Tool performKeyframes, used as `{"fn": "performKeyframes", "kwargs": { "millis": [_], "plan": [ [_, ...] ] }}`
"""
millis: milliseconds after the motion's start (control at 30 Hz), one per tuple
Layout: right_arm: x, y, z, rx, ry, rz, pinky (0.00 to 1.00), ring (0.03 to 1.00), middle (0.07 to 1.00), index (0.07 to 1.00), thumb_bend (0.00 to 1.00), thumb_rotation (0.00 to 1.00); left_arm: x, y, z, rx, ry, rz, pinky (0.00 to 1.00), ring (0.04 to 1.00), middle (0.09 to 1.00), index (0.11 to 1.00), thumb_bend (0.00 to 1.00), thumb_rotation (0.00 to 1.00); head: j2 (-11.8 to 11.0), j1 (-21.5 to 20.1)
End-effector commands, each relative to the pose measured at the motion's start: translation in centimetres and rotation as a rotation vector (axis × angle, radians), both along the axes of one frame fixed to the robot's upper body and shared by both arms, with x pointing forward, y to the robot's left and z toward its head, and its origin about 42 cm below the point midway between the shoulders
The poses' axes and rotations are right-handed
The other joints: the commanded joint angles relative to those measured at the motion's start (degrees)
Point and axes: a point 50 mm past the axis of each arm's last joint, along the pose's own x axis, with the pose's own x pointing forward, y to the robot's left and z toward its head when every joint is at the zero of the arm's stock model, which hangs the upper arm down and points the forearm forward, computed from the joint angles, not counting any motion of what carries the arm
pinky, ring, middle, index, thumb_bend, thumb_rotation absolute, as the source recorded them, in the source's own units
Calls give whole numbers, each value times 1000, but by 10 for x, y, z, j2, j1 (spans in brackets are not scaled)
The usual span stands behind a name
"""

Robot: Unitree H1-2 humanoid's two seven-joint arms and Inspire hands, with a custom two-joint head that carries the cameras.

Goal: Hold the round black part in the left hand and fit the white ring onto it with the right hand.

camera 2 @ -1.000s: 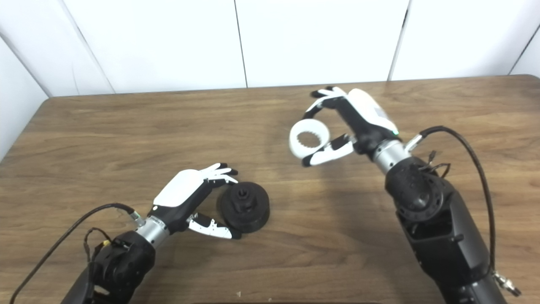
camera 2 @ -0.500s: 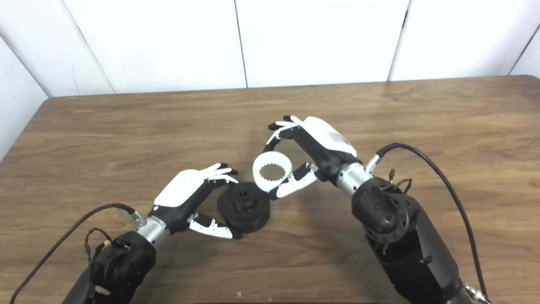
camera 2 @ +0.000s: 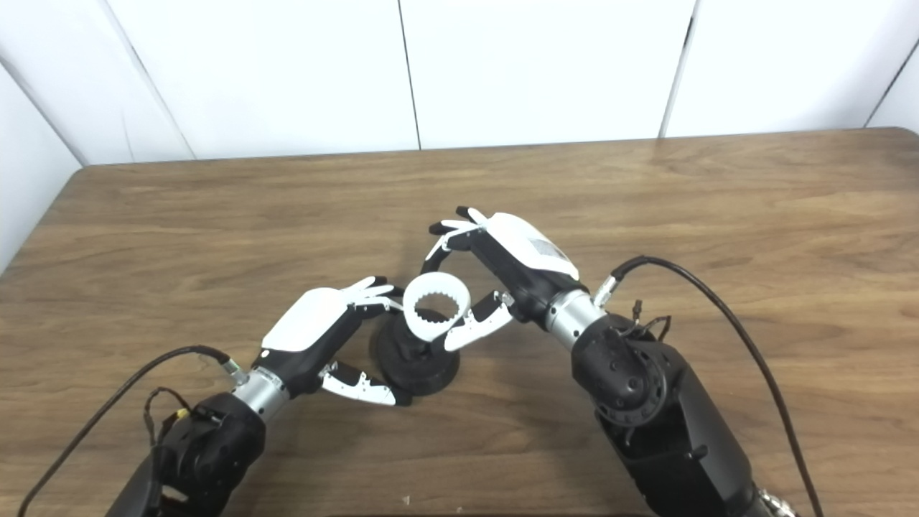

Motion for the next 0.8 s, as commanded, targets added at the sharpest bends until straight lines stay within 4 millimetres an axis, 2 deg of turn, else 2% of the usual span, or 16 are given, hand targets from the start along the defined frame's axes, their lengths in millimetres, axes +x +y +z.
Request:
{"fn": "performKeyframes", "kwargs": {
  "millis": [0, 767],
  "plan": [
    [2, 8, 16, 22, -88, 24, 998, 999, 887, 486, 522, 151, 0, -1, 0, 13, 15, -16, 896, 962, 893, 620, 716, 423, 1, 1],
    [1, 15, 13, 14, -73, 42, 1000, 999, 882, 486, 523, 152, -1, -4, 1, 9, 13, -14, 903, 962, 893, 624, 712, 417, 6, 3]
  ]
}}
